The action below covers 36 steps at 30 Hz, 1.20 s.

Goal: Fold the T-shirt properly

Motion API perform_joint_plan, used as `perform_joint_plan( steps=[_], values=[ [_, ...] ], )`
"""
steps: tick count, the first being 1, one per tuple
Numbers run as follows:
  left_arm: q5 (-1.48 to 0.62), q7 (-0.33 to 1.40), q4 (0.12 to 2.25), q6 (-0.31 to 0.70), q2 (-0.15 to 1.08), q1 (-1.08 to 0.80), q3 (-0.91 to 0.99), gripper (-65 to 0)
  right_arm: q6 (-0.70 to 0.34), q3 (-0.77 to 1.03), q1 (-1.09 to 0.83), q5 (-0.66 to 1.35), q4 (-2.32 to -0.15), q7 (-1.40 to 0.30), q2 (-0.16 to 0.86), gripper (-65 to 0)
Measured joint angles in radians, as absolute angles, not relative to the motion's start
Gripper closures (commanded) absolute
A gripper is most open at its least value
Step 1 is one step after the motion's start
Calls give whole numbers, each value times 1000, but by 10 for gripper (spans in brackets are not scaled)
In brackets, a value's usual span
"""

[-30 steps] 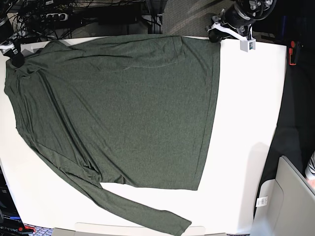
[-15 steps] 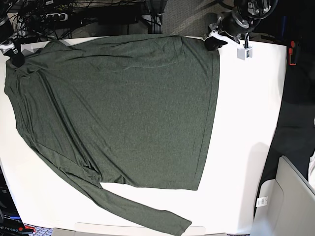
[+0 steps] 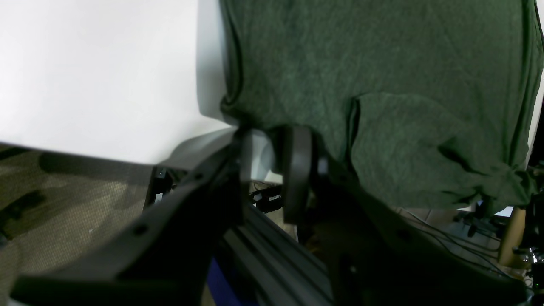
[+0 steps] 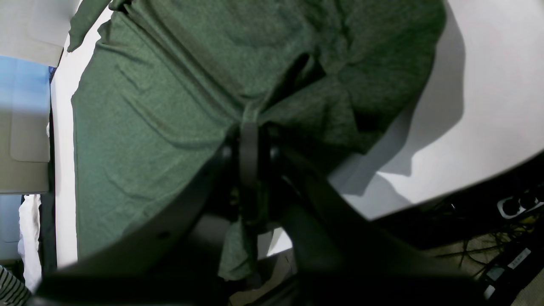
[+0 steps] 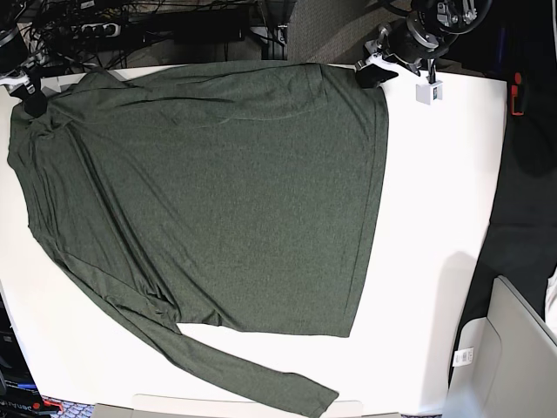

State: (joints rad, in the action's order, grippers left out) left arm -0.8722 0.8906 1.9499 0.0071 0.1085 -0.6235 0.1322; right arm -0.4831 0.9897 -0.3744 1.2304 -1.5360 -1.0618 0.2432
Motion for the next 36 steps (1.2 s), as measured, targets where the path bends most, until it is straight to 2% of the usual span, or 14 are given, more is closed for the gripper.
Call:
perform_joint_plan(
  steps=[4,36],
  values=[
    [-876,890,1950,7,109,-626,133,-194,-483,990,-374,1230,-1536,-1062,243,-7],
    [-884,890,1963,7,111,-655,179,-183,-483,990,-371,1230,-1536,-1062,243,-7]
  ],
)
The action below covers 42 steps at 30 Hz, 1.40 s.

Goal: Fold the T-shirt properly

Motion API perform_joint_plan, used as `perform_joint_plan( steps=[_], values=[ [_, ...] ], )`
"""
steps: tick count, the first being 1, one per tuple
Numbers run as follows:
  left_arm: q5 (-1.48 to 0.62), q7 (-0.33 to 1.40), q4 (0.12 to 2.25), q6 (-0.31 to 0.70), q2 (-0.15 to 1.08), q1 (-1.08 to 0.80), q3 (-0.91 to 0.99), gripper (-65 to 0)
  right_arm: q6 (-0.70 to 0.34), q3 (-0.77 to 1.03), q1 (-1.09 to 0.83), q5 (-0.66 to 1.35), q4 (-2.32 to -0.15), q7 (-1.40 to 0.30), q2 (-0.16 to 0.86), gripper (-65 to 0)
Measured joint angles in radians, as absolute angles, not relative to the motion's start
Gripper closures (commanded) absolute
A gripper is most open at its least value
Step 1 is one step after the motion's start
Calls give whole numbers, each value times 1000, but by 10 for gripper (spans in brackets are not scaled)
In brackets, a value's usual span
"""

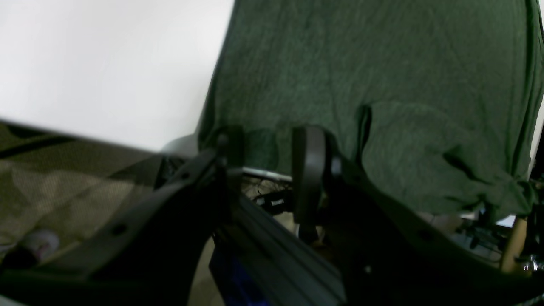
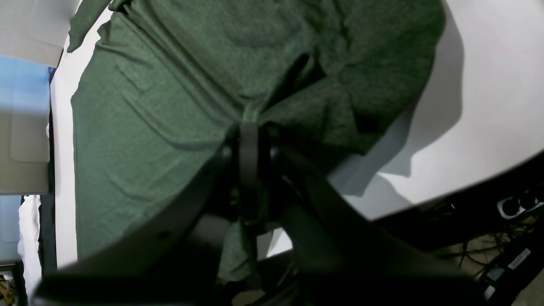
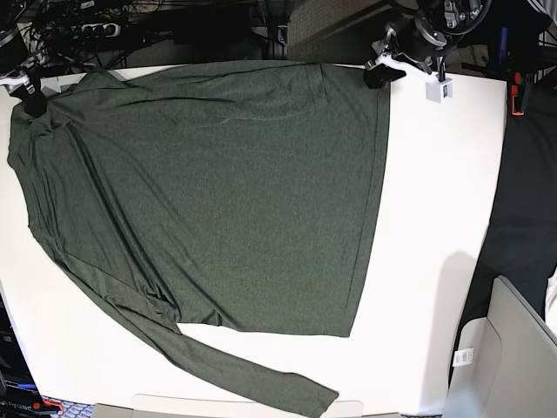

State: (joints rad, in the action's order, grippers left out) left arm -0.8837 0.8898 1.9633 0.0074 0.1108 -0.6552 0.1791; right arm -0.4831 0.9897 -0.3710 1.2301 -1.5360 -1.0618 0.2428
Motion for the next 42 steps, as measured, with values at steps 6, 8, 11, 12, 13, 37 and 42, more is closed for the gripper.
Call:
perform_joint_plan(
  steps=[6,8,11,12,13,37,42],
  values=[
    [-883,890,1993,7,109,-667,179,-182,-483,990,-371,1230,-1536,-1062,243,-7],
    [-883,892,1996,6,109,-673,180,-182,-483,990,-371,1230,-1536,-1062,243,-7],
    [-883,893,1996,7,109,-679,180,-182,-483,990,-372,1230,-1536,-1062,243,-7],
    [-883,892,1997,6,109,-682,180,-182,-483,990,-371,1230,-1536,-1062,243,-7],
    [-883,892,1998,6,109,-685,180,-182,-483,990,-371,1230,-1536,-1062,243,-7],
    [-883,892,1979,7,109,-661,179,-184,-483,990,-371,1230,-1536,-1062,243,-7],
    [-883,894,1968,6,108,-650,179,-185,-483,990,-371,1230,-1536,-1062,243,-7]
  ],
)
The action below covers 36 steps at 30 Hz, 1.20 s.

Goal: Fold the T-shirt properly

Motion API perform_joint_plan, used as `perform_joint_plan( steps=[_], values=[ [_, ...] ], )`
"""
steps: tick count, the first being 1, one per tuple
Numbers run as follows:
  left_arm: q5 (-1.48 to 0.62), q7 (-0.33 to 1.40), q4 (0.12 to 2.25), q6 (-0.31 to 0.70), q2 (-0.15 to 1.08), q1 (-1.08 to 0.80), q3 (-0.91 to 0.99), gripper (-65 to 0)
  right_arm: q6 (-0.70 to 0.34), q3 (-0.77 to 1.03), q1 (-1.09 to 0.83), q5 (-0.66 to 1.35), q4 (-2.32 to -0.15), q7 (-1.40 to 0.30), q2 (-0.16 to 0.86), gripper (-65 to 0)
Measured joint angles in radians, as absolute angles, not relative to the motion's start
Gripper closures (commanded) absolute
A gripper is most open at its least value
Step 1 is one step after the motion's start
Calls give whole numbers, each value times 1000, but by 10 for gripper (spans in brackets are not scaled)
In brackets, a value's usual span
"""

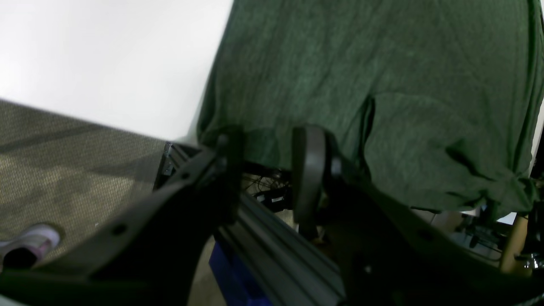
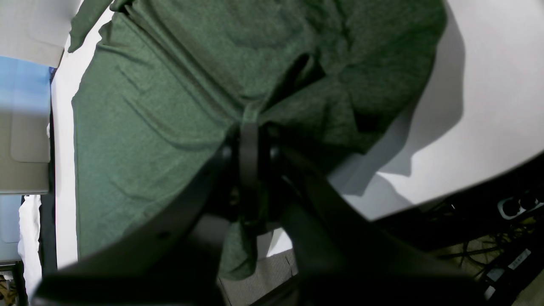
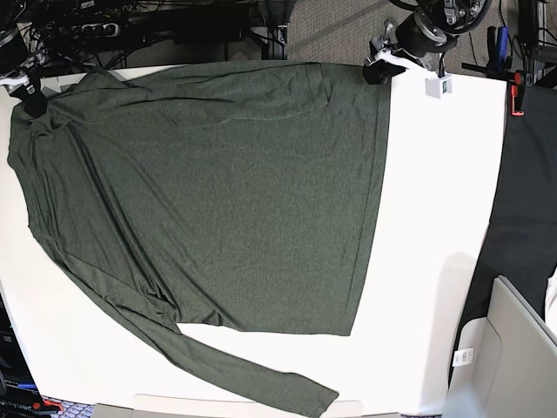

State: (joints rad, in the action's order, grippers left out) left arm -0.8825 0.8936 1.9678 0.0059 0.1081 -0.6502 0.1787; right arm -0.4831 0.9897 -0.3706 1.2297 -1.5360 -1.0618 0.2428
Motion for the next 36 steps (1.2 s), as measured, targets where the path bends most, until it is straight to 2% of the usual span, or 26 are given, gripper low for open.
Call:
perform_joint_plan(
  steps=[12,26,28,32,36],
  values=[
    [-883,891,1932,7,105,-584,87,-184,-483,990,-371,1230,-1536,-1062,243,-7],
    [-898,889,1897,15,105,-548,80,-178,-483,990,-371,1230,-1534,-1059,227,-7],
    [-897,890,1896,14,105,-543,80,-139,-483,990,-371,1230,-1534,-1059,227,-7],
    [-884,891,1893,6,105,-537,80,0,-483,990,-372,1229,-1534,-1059,227,-7],
    [-879,890,1891,3,106,-524,81,-1,-483,990,-371,1230,-1534,-1059,227,-7]
  ],
)
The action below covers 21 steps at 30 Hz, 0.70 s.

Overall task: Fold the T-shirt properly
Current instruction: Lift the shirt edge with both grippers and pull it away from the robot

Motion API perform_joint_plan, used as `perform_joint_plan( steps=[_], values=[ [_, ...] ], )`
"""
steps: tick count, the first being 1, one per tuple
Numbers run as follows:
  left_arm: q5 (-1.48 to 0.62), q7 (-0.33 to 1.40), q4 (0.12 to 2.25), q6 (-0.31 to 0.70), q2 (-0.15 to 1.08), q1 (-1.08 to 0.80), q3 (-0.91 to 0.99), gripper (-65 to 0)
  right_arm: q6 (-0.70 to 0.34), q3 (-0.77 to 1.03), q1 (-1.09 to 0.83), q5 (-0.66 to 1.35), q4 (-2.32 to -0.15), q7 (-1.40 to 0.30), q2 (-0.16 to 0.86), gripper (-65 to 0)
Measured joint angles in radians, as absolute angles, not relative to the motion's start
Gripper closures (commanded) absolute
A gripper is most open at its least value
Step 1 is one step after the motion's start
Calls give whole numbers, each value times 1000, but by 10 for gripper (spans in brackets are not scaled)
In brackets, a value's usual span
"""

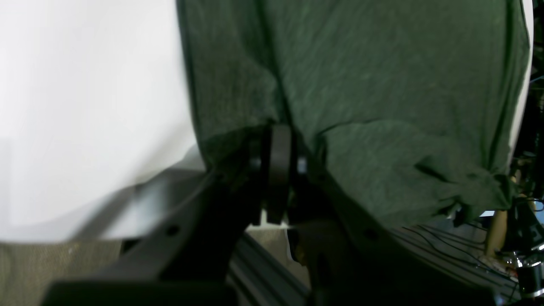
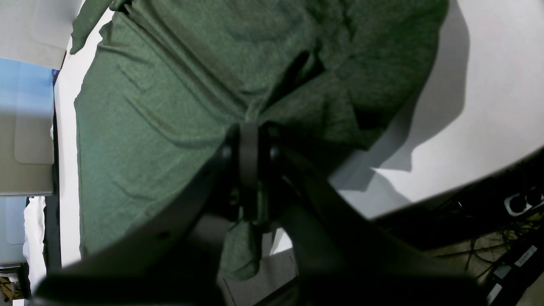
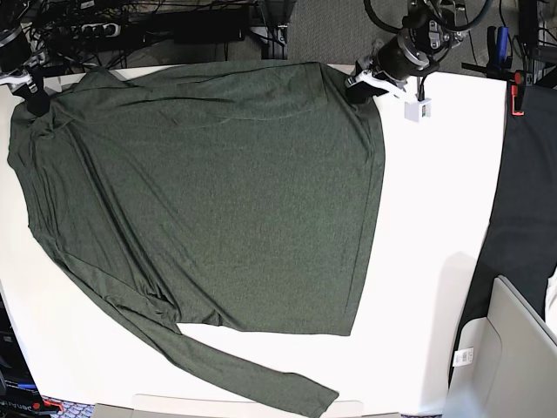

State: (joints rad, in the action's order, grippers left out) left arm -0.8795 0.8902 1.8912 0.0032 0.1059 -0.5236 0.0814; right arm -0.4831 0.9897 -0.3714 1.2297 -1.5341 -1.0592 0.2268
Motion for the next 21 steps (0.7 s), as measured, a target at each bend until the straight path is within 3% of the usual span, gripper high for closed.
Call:
perform_joint_plan(
  steps=[21],
  values=[
    [-883,890,1987,6,109,-649,199,0,-483,990,-371,1230,-1534,-1059,229,-7]
  ],
)
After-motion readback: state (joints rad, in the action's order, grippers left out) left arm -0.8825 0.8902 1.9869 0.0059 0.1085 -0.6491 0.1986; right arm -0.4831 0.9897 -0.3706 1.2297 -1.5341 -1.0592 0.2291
